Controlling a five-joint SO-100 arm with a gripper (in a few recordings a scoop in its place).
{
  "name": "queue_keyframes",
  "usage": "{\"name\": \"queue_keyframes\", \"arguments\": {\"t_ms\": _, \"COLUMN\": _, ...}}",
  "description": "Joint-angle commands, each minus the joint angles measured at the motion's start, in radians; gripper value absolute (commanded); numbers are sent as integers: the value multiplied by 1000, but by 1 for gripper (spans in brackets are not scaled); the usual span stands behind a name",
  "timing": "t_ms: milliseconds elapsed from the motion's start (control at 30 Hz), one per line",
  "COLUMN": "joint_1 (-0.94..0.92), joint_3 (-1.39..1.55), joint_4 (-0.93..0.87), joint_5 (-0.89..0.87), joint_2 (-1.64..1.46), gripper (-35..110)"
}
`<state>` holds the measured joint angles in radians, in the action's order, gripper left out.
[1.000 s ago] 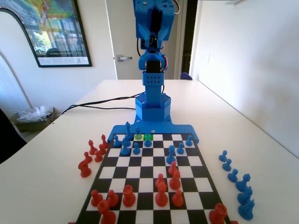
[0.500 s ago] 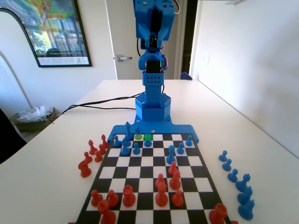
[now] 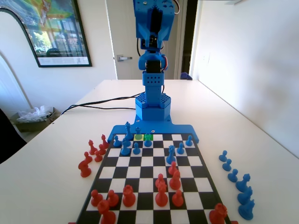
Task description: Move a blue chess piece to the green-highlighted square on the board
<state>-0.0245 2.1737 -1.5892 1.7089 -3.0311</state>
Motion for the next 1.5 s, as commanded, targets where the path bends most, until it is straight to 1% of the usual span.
{"name": "queue_keyframes", "arguments": {"t_ms": 0, "joint_1": -9, "joint_3": 8, "joint_4": 14, "joint_5": 9, "joint_2": -23, "gripper": 9}}
{"name": "queue_keyframes", "arguments": {"t_ms": 233, "joint_1": -14, "joint_3": 8, "joint_4": 12, "joint_5": 9, "joint_2": -17, "gripper": 8}}
{"name": "queue_keyframes", "arguments": {"t_ms": 367, "joint_1": 21, "joint_3": 6, "joint_4": 9, "joint_5": 15, "joint_2": -14, "gripper": 4}}
{"name": "queue_keyframes", "arguments": {"t_ms": 467, "joint_1": 55, "joint_3": -18, "joint_4": -17, "joint_5": 91, "joint_2": 31, "gripper": 1}}
{"name": "queue_keyframes", "arguments": {"t_ms": 533, "joint_1": 72, "joint_3": -40, "joint_4": -23, "joint_5": 94, "joint_2": 71, "gripper": 1}}
{"name": "queue_keyframes", "arguments": {"t_ms": 667, "joint_1": 143, "joint_3": -239, "joint_4": -72, "joint_5": 110, "joint_2": 239, "gripper": 1}}
{"name": "queue_keyframes", "arguments": {"t_ms": 733, "joint_1": 179, "joint_3": -374, "joint_4": -138, "joint_5": 137, "joint_2": 345, "gripper": 1}}
{"name": "queue_keyframes", "arguments": {"t_ms": 800, "joint_1": 222, "joint_3": -531, "joint_4": -250, "joint_5": 199, "joint_2": 468, "gripper": 1}}
{"name": "queue_keyframes", "arguments": {"t_ms": 867, "joint_1": 258, "joint_3": -606, "joint_4": -267, "joint_5": 227, "joint_2": 548, "gripper": 1}}
{"name": "queue_keyframes", "arguments": {"t_ms": 967, "joint_1": 270, "joint_3": -604, "joint_4": -267, "joint_5": 348, "joint_2": 615, "gripper": 1}}
{"name": "queue_keyframes", "arguments": {"t_ms": 1067, "joint_1": 242, "joint_3": -555, "joint_4": -267, "joint_5": 456, "joint_2": 640, "gripper": 1}}
{"name": "queue_keyframes", "arguments": {"t_ms": 1367, "joint_1": 55, "joint_3": -442, "joint_4": -268, "joint_5": 828, "joint_2": 637, "gripper": 1}}
{"name": "queue_keyframes", "arguments": {"t_ms": 1467, "joint_1": -32, "joint_3": -413, "joint_4": -268, "joint_5": 1025, "joint_2": 637, "gripper": 1}}
